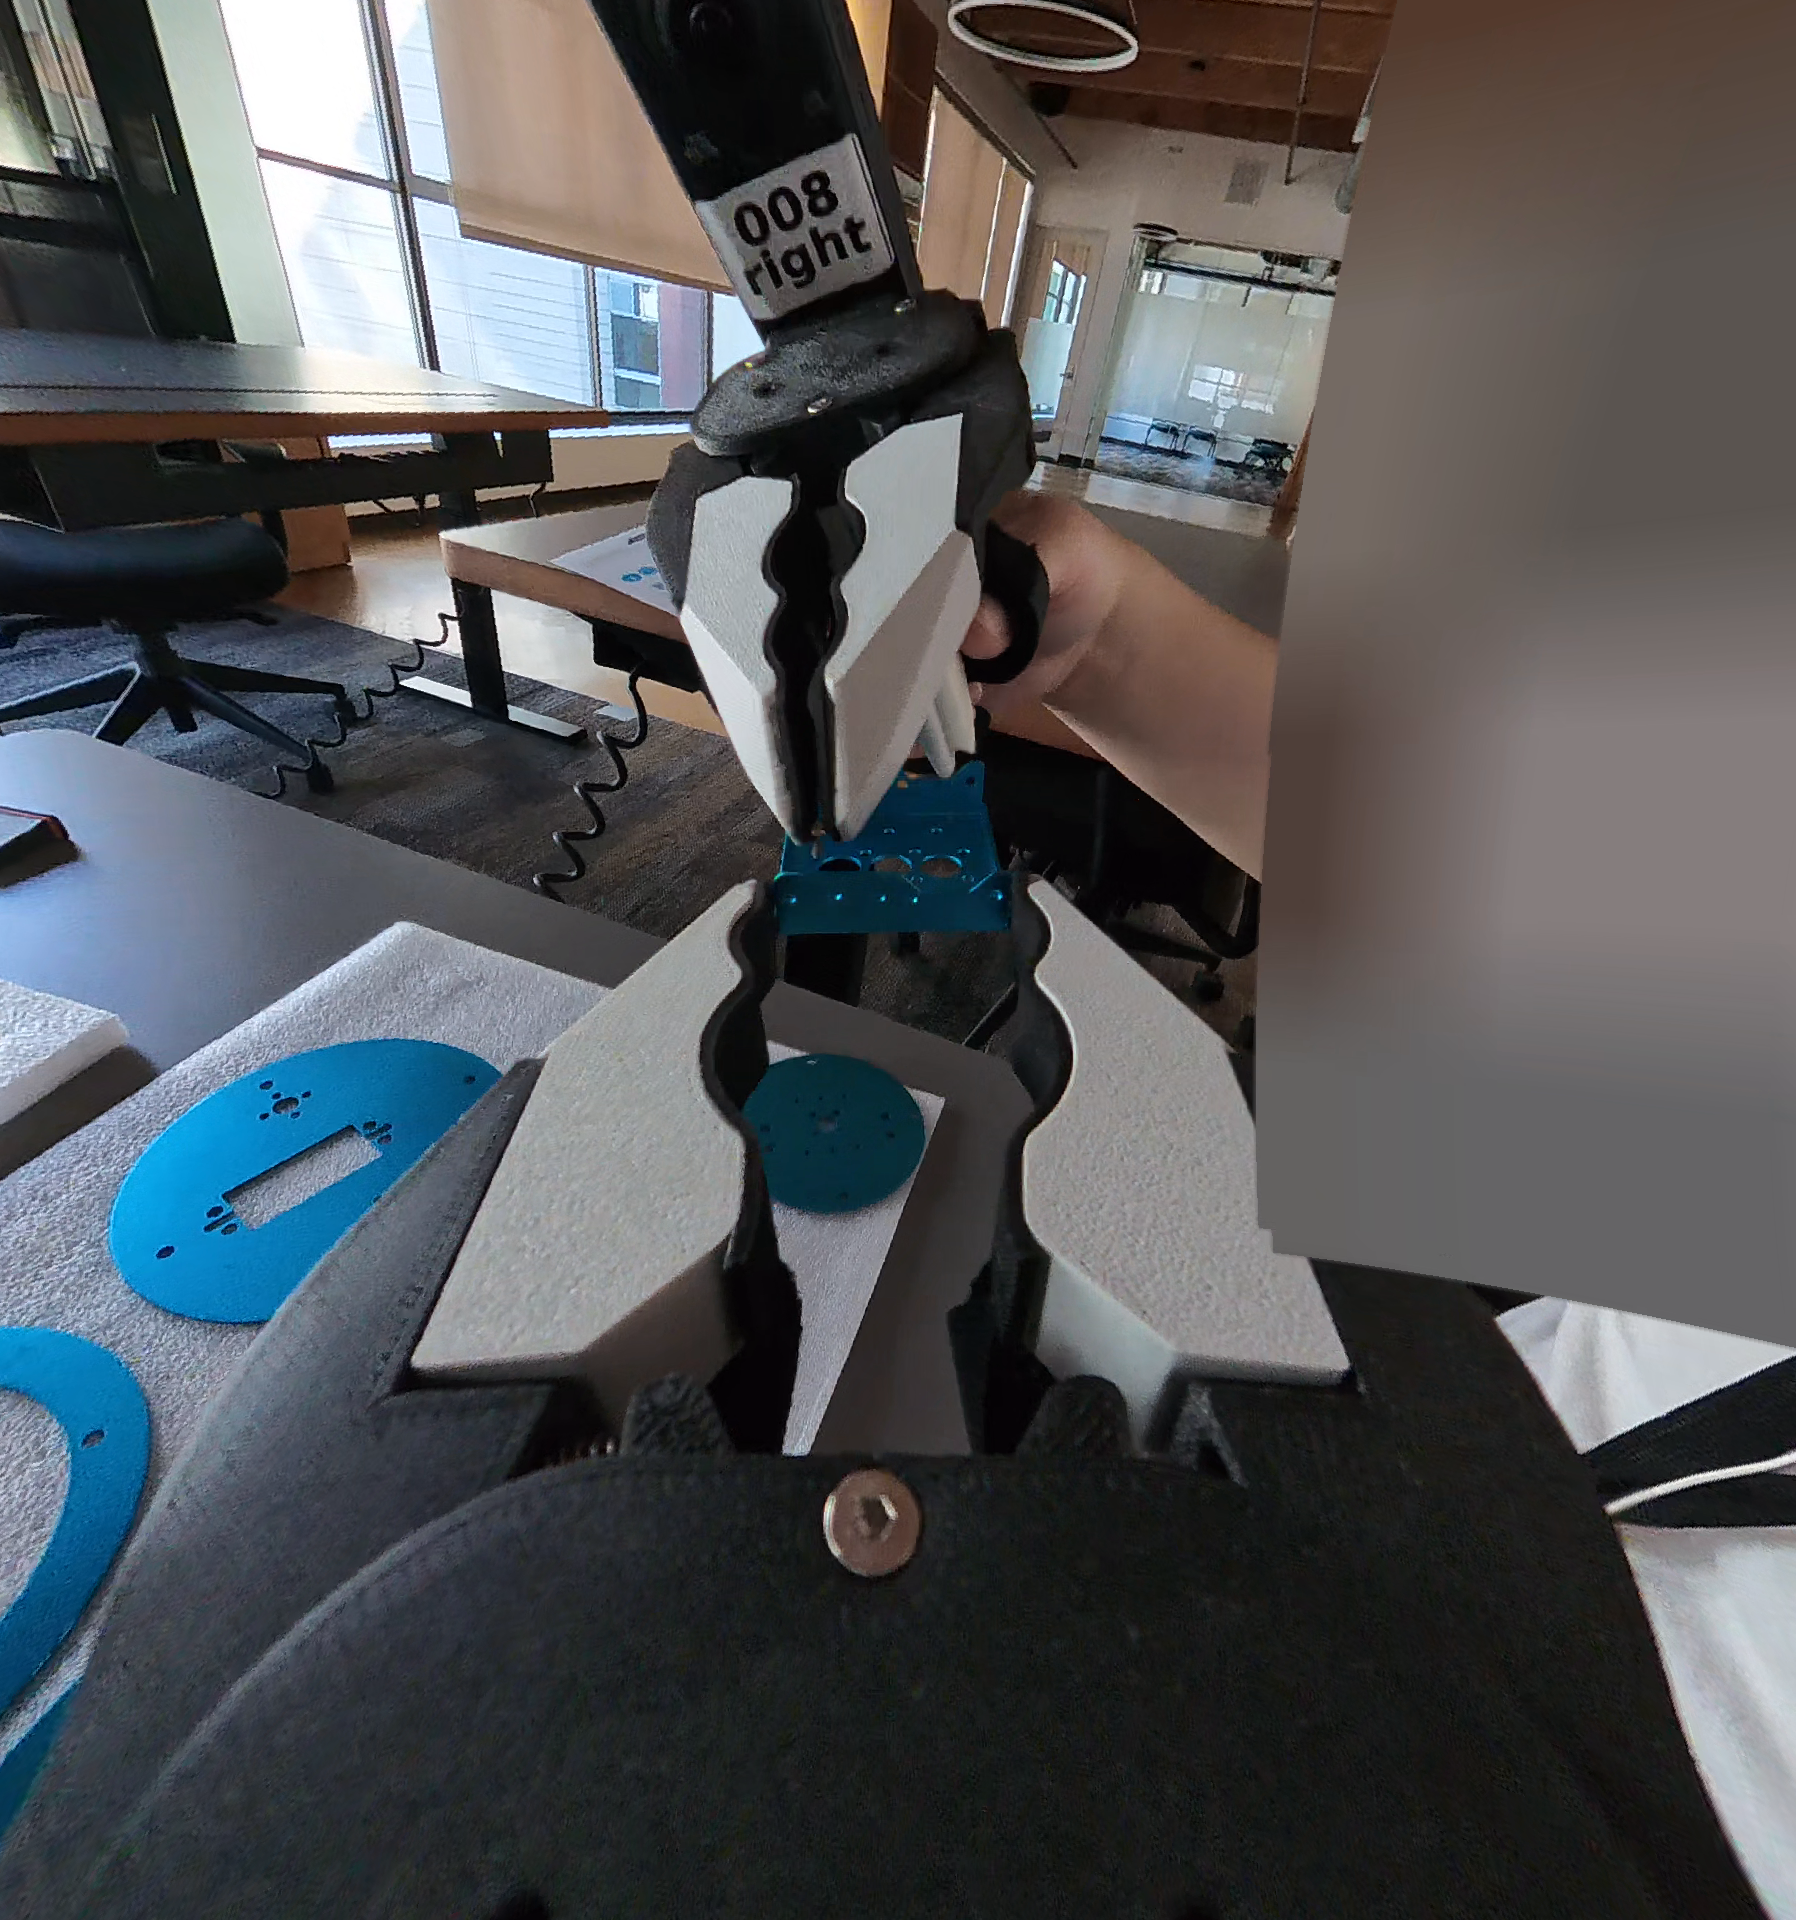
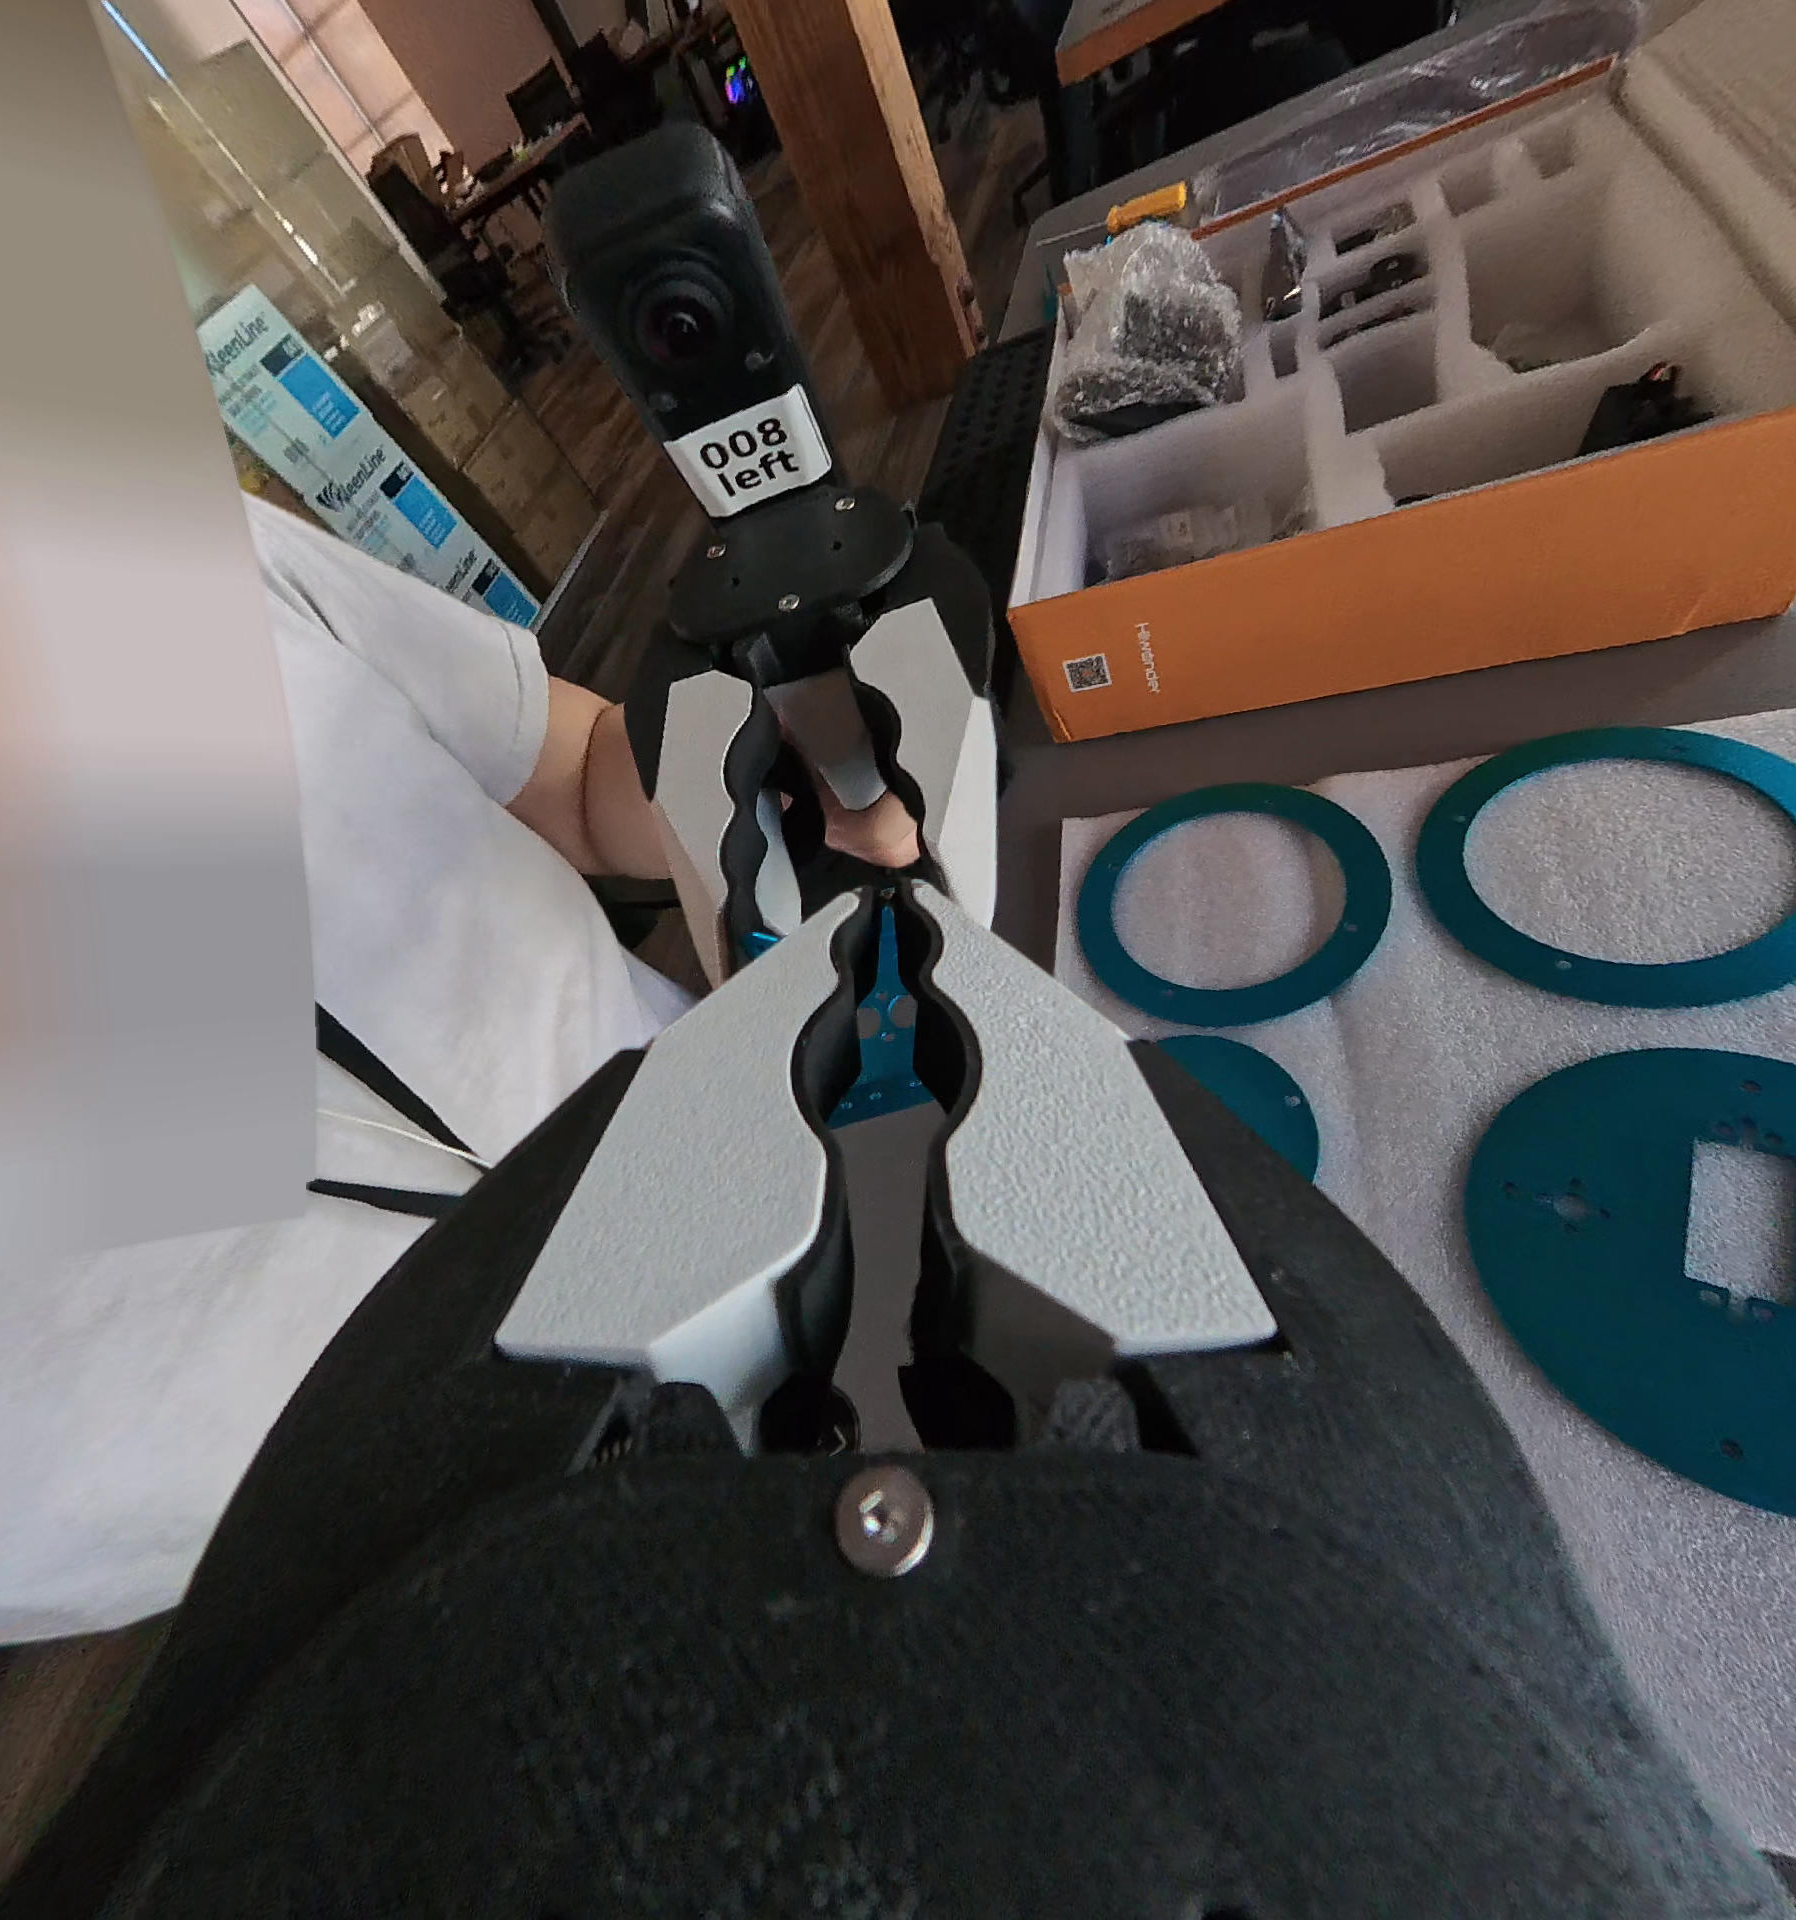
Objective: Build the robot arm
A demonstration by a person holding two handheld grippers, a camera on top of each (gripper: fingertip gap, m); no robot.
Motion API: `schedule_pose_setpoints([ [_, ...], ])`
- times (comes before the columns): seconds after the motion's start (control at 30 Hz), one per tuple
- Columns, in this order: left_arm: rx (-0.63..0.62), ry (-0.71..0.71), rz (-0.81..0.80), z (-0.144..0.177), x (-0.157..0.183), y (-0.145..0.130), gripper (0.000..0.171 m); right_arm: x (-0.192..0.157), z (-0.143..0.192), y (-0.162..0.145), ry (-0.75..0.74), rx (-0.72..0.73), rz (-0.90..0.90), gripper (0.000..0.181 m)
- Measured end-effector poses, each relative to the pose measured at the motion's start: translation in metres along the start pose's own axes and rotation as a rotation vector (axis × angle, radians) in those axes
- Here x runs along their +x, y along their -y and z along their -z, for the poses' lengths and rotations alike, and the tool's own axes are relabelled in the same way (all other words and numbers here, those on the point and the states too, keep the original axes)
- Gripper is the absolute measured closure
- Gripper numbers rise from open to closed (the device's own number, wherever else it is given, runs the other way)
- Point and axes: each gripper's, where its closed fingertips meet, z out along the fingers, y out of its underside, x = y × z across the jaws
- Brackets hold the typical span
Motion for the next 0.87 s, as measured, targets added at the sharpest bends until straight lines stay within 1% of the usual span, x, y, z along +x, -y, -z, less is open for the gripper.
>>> schedule_pose_setpoints([
  [0.17,0.042,-0.022,0.031,0.001,0.003,0.011,0.128,-0.003,-0.003,-0.002,0.004,-0.072,-0.006,0.180],
  [0.43,0.092,-0.057,0.072,0.003,0.005,0.020,0.128,-0.007,-0.001,0.005,0.038,-0.061,-0.054,0.180],
  [0.57,0.109,-0.075,0.100,0.004,0.005,0.024,0.128,-0.012,0.000,0.014,0.105,-0.002,-0.155,0.180],
  [0.6,0.119,-0.082,0.111,0.005,0.005,0.025,0.125,-0.012,0.001,0.016,0.117,0.010,-0.180,0.180],
  [0.7,0.156,-0.109,0.140,0.007,0.006,0.031,0.127,-0.009,0.002,0.019,0.118,0.035,-0.250,0.181],
  [0.77,0.175,-0.123,0.155,0.009,0.006,0.035,0.127,-0.009,0.002,0.018,0.116,0.019,-0.253,0.180],
  [0.87,0.172,-0.118,0.143,0.009,0.006,0.034,0.128,-0.010,0.003,0.017,0.103,-0.016,-0.228,0.181],
])
